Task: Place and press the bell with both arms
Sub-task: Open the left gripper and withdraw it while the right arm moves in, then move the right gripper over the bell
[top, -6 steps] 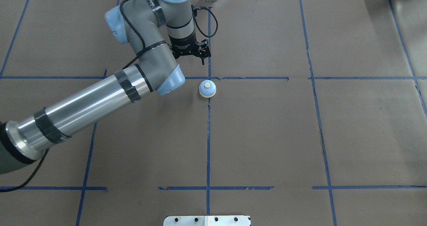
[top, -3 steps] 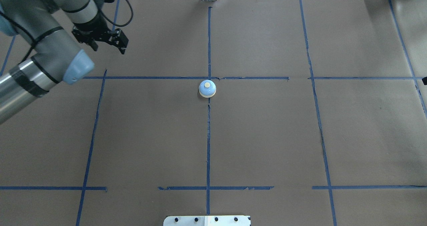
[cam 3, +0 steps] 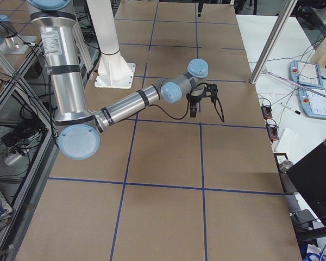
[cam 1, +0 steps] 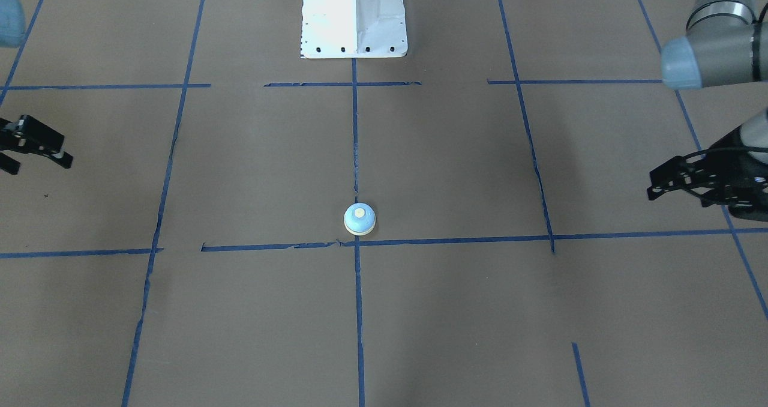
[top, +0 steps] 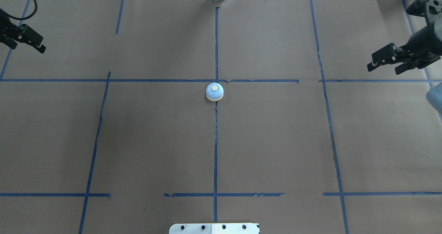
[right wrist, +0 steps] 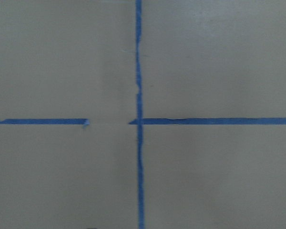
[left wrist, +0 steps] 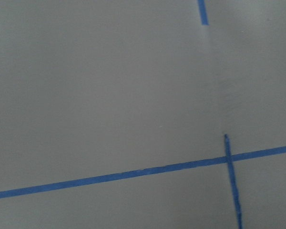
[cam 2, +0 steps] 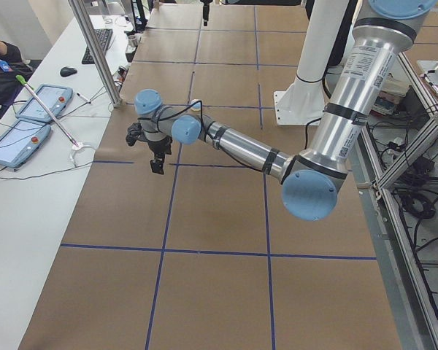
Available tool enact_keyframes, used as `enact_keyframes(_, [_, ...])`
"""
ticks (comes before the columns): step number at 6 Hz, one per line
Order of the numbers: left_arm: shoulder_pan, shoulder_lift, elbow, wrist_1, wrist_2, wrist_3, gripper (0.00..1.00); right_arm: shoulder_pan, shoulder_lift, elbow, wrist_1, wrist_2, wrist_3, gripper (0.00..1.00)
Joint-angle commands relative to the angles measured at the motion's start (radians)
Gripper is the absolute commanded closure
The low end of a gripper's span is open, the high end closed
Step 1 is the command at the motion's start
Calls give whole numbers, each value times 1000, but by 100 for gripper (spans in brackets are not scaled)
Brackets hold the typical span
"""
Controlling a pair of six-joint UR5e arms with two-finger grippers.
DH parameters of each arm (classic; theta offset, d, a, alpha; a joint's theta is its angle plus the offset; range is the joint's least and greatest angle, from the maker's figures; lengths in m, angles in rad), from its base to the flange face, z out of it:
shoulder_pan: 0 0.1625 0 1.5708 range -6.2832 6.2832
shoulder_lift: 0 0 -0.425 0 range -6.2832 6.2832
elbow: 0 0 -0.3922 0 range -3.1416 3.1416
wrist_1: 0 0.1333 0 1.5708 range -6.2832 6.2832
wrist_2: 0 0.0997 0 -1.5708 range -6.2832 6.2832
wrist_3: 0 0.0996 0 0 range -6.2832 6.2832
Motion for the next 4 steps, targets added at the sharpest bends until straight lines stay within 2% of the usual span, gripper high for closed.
enact_keyframes(1, [-152,143,-3,4,-8,221,0,-208,144,17,-12,-149,208,0])
enact_keyframes(2, [-211,184,1,6,-8,318,0,-278,220,14,-80,-168,210,0])
enact_keyframes(3, [-214,212,-11,6,-9,318,0,-349,343,8,-203,-229,212,0])
enact_keyframes(4, [-214,211,-9,7,-9,316,0,-462,400,-23,-205,-404,218,1])
